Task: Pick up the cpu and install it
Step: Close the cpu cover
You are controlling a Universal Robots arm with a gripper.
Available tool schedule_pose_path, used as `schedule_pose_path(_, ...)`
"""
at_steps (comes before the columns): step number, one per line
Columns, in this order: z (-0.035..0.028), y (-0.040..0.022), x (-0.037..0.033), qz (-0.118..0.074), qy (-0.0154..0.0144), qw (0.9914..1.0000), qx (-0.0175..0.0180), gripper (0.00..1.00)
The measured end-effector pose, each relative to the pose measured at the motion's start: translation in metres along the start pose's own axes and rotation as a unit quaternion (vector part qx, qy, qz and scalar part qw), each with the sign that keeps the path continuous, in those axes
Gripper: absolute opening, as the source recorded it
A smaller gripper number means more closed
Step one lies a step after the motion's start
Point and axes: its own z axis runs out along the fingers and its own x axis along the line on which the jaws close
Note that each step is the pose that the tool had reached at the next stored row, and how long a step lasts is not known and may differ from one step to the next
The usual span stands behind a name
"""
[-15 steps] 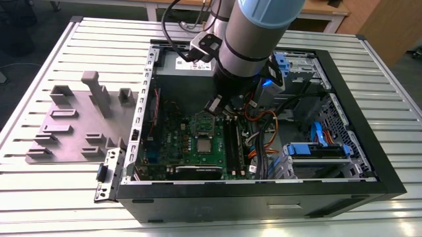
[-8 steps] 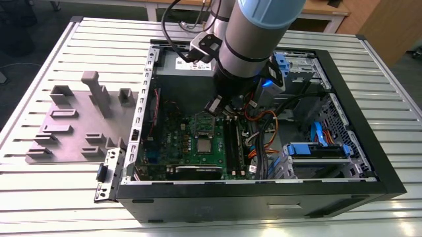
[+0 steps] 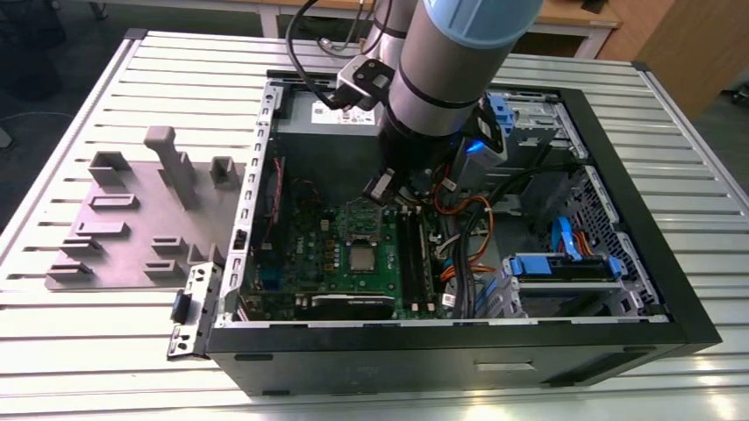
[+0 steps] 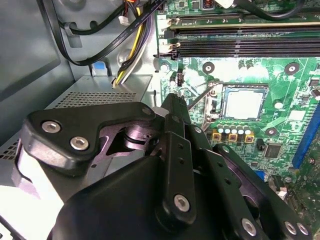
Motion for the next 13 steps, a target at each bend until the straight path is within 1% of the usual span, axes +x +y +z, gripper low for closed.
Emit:
schedule_pose_path(8,-0.0008,-0.0016,0.0041,-0.01,0.0019,0.99995,-0.0012,0.11)
schedule_pose_path(13,-0.0009,-0.002,0.0047,-0.01,0.002,0.99994,-0.0012,0.11)
